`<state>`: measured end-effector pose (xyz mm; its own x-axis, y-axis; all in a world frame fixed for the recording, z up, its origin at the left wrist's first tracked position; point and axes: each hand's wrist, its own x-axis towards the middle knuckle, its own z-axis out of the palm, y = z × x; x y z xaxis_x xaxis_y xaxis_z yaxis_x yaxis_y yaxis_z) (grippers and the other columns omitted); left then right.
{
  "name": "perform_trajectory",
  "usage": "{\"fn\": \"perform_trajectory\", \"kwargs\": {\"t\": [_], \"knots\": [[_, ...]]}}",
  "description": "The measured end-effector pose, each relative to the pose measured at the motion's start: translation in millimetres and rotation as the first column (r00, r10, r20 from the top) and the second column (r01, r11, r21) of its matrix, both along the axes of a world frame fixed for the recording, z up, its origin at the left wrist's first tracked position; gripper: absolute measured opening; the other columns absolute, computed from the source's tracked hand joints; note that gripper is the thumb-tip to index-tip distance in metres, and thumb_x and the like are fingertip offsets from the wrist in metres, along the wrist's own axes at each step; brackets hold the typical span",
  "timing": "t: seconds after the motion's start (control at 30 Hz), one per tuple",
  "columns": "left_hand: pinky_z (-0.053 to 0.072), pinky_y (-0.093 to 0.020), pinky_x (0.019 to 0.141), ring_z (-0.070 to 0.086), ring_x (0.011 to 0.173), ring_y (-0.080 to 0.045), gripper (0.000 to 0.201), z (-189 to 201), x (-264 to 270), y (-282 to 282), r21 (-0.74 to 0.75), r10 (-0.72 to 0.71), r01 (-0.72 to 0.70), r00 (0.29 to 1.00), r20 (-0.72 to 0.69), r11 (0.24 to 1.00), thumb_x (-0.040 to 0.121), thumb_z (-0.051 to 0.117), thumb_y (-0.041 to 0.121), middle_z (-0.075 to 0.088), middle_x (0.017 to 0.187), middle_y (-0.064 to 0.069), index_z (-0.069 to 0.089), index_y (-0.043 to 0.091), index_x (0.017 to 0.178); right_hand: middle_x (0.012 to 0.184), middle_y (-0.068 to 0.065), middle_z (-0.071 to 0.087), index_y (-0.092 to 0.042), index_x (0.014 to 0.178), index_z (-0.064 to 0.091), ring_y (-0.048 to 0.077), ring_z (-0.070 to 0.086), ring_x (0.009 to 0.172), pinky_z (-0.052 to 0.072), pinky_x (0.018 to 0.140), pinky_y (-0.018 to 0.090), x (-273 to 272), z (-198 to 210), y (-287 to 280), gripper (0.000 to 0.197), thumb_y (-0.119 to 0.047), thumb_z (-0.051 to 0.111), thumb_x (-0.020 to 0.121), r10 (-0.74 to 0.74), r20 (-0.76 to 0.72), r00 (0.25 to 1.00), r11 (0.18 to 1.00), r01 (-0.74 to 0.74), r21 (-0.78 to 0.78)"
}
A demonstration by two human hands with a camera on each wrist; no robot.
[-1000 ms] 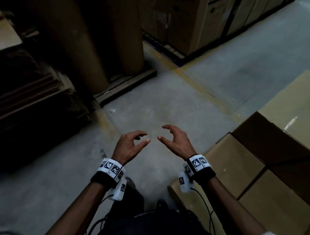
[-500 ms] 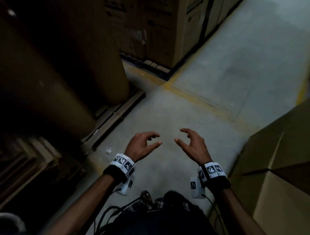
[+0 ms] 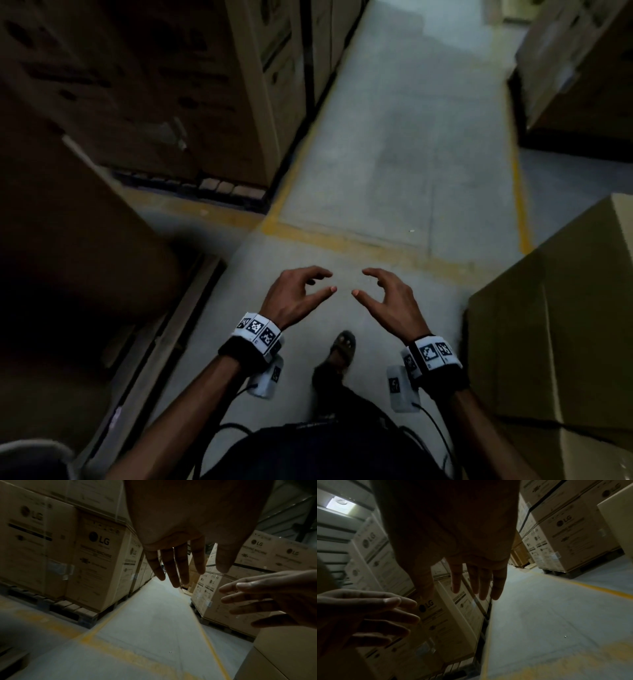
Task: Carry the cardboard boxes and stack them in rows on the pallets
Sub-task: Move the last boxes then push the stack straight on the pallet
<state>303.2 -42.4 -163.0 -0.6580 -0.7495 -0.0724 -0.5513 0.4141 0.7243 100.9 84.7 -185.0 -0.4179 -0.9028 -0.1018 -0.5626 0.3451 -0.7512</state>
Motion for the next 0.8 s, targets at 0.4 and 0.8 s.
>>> {"fn": "perform_trajectory", "kwargs": {"t": [0.4, 0.8], "knots": [[0.057, -0.033, 0.085, 0.068, 0.102, -0.001, 0.045, 32.6, -302.6, -222.7, 0.040, -0.264, 0.267, 0.962, -0.067, 0.963, 0.084, 0.068, 0.066, 0.073, 0.115, 0.014, 0.072, 0.037, 0.118, 0.137, -0.004, 0.061, -0.027, 0.134, 0.063, 0.016, 0.059, 0.122, 0.046, 0.099, 0.031, -257.8, 35.8, -177.5, 0.049, -0.048, 0.074, 0.090, -0.298, -0.007, 0.955, 0.953, 0.297, -0.060], [0.056, -0.033, 0.088, 0.067, 0.106, -0.005, 0.046, 37.9, -684.3, -390.7, 0.018, -0.680, 0.682, 0.730, -0.068, 0.731, 0.087, 0.067, 0.065, 0.072, 0.120, 0.010, 0.070, 0.036, 0.124, 0.141, -0.007, 0.058, -0.035, 0.134, 0.059, 0.020, 0.057, 0.126, 0.049, 0.102, 0.041, -548.7, 31.0, -292.9, 0.055, -0.060, 0.068, 0.087, -0.674, -0.068, 0.735, 0.738, 0.675, -0.017]]}}
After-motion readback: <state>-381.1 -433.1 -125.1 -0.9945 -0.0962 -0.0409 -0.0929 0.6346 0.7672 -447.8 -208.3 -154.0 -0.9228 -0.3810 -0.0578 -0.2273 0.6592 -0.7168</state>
